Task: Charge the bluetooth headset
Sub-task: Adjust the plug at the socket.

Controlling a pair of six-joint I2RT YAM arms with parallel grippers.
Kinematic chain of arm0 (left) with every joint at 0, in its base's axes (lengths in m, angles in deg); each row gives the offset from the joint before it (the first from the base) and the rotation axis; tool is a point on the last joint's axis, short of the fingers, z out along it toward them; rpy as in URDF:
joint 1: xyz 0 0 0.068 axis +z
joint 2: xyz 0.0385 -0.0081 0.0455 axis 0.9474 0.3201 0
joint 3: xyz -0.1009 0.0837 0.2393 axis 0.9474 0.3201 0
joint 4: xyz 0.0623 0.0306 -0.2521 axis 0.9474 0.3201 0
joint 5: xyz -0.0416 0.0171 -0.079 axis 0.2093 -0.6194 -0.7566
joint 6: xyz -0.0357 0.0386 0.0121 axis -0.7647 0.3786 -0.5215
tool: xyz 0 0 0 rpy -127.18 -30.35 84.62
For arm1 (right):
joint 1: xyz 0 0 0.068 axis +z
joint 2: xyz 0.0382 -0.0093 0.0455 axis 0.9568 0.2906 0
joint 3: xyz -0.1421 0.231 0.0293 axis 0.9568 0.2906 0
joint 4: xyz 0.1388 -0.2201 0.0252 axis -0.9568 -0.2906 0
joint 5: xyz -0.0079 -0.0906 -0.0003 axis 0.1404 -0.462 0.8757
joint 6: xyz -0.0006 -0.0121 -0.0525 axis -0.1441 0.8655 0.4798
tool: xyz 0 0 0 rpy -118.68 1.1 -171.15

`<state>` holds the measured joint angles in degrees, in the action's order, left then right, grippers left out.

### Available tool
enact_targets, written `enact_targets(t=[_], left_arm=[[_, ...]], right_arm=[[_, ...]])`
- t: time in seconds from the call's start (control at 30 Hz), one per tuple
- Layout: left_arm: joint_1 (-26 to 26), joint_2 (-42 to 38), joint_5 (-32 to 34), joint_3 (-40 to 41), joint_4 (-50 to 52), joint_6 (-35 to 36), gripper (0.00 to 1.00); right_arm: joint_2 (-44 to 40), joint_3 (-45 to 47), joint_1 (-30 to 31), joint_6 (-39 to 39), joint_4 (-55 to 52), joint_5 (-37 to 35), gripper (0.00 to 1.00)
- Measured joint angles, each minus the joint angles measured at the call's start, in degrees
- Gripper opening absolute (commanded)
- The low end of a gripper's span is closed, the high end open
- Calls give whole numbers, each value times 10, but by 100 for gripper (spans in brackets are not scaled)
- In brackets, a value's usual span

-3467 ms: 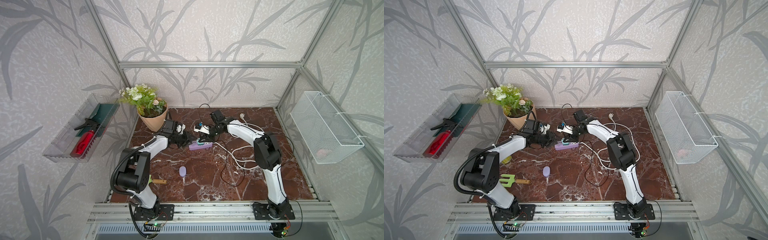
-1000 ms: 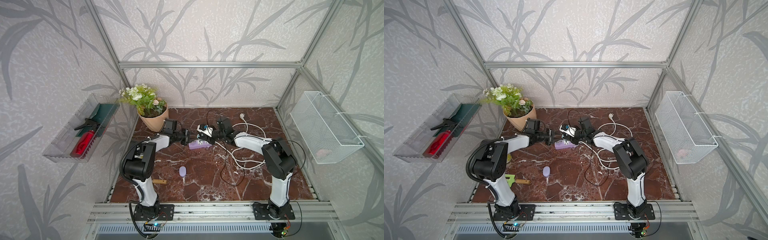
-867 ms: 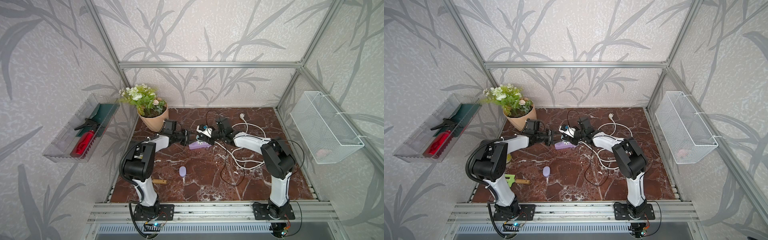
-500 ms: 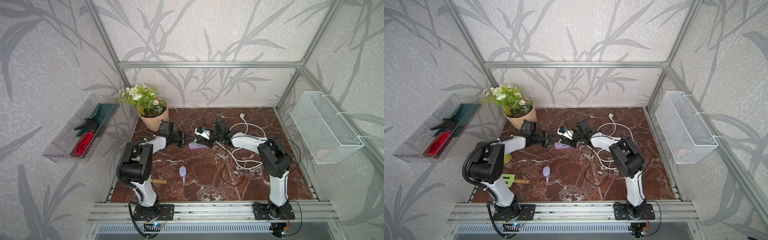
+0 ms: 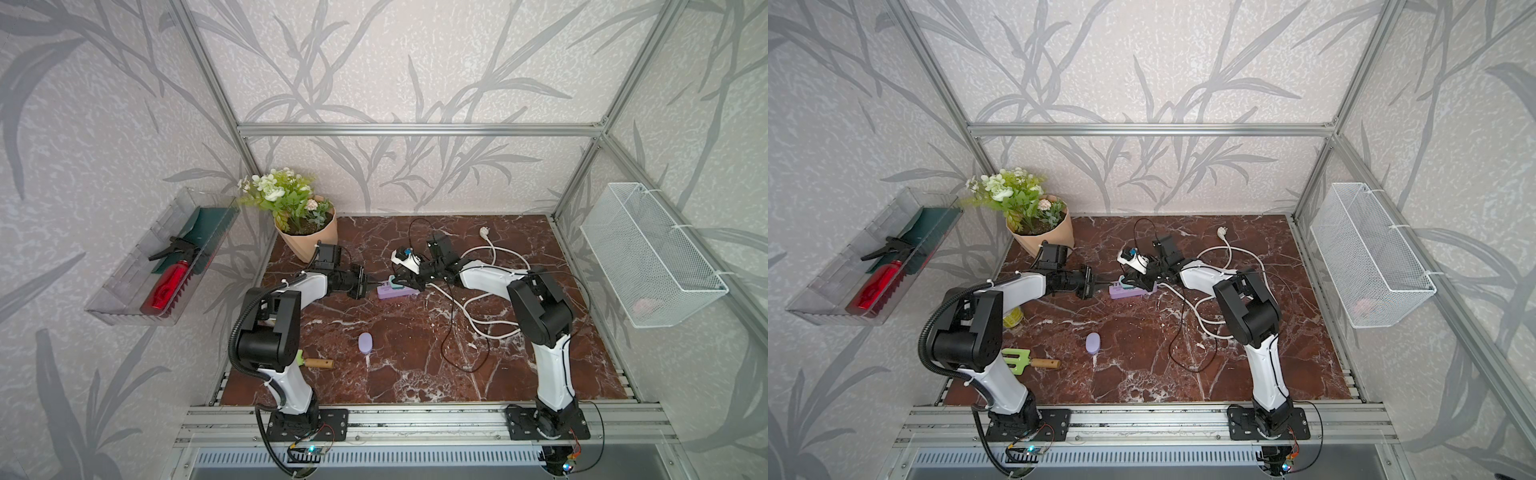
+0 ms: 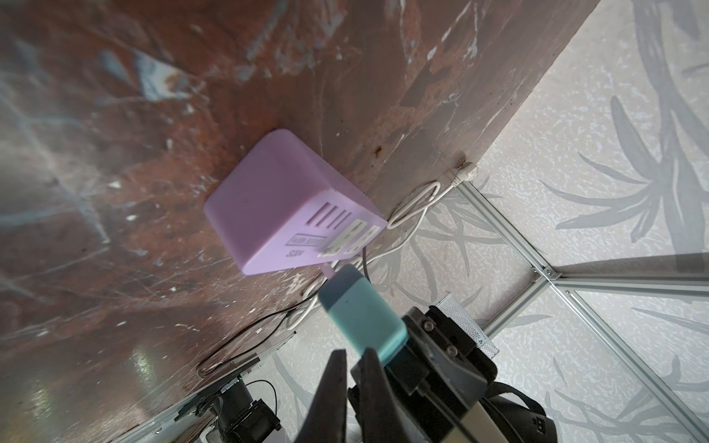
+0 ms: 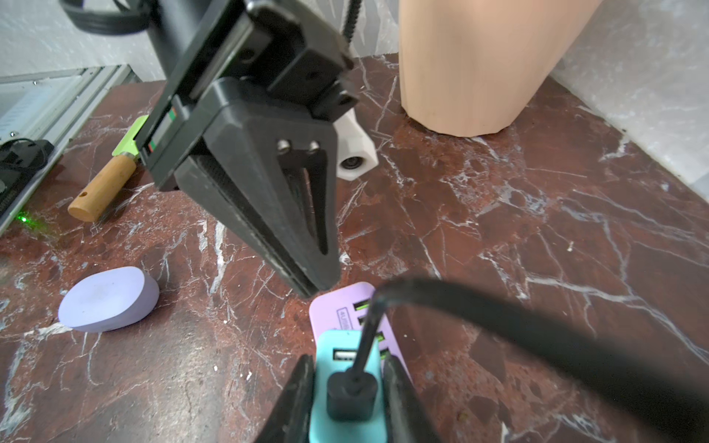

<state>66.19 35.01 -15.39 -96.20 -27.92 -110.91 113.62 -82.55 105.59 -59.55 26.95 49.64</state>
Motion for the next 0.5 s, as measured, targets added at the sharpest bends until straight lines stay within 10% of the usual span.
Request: enact_targets(t=[0.5], left_arm=[[1,3,11,5,19,9,9]], right_arm=[[14,-4,-15,-38,24,26,0]])
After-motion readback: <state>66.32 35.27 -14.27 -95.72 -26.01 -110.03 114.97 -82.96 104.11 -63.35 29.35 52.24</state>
